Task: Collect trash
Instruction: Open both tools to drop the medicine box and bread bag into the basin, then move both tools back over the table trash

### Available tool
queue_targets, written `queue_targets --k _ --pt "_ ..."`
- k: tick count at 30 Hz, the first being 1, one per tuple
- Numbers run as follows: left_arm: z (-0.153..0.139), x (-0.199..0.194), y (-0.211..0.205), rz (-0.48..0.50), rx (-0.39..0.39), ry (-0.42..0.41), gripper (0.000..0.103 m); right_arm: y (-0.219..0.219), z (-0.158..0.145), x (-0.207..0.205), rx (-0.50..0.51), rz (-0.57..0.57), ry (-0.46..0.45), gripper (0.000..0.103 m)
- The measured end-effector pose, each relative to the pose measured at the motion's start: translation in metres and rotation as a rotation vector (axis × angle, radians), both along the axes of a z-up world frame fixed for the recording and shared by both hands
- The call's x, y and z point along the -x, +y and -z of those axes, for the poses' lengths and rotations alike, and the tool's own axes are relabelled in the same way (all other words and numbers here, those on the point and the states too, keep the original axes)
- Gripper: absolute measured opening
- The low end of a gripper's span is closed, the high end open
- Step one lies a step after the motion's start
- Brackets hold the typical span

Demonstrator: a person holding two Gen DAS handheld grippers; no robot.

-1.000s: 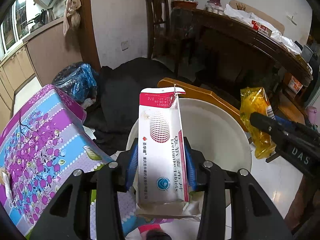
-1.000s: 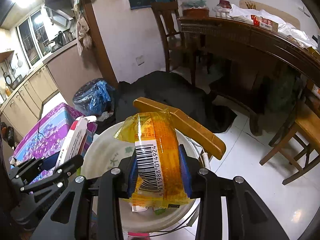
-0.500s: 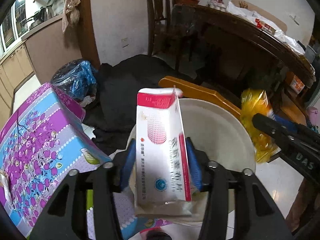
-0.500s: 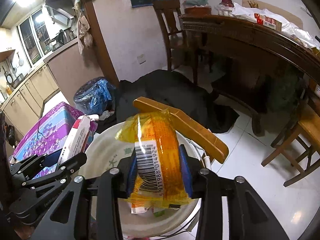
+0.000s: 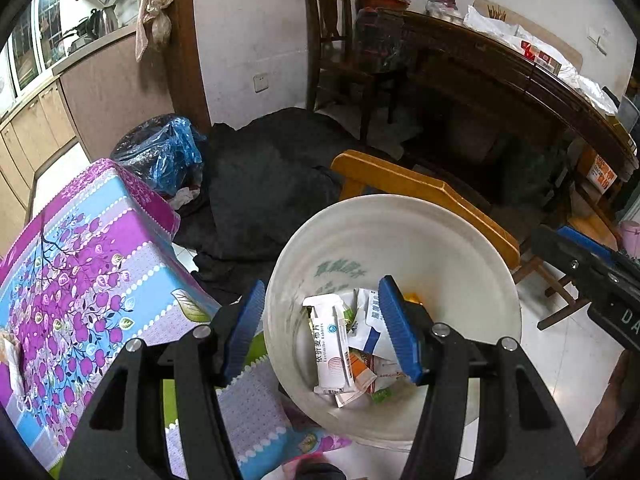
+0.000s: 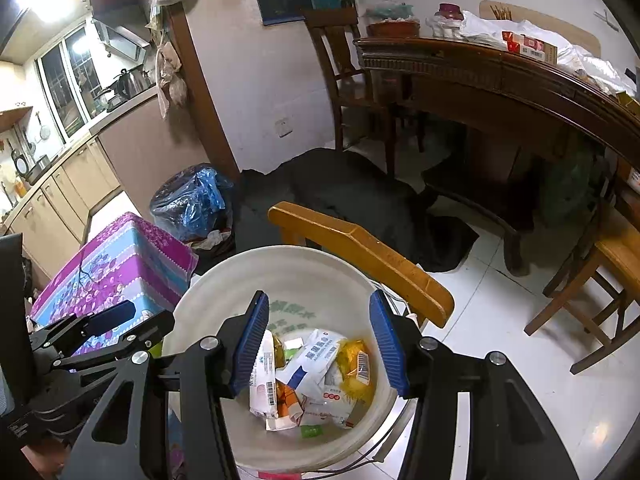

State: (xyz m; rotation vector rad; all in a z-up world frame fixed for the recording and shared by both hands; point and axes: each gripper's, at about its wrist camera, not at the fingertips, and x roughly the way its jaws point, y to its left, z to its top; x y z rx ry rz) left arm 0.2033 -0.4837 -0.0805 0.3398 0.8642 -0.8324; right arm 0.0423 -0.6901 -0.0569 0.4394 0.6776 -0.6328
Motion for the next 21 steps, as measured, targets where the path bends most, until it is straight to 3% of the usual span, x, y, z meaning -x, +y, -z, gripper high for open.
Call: queue_targets --k 7,12,16,21 --pt "0.001 0.004 0.012 0.0 -0.003 -0.006 0.057 0.014 -0.009 0.005 0.042 -0.009 -0.017 0.054" --pt "0.004 0.005 0.035 -0.015 -0.004 -0.011 0.057 0.038 -0.017 0.025 0.073 -0.026 -0.105 0.054" --pt "0.0 0.001 0.074 -0.039 0.002 -0.045 0.057 0.073 -0.022 0.052 0.113 -0.054 -0.208 0.059" --pt "-0.005 -0.03 0.154 -0.142 0.035 -0.049 0.058 0.114 -0.014 0.054 0.103 -0.153 -0.235 0.068"
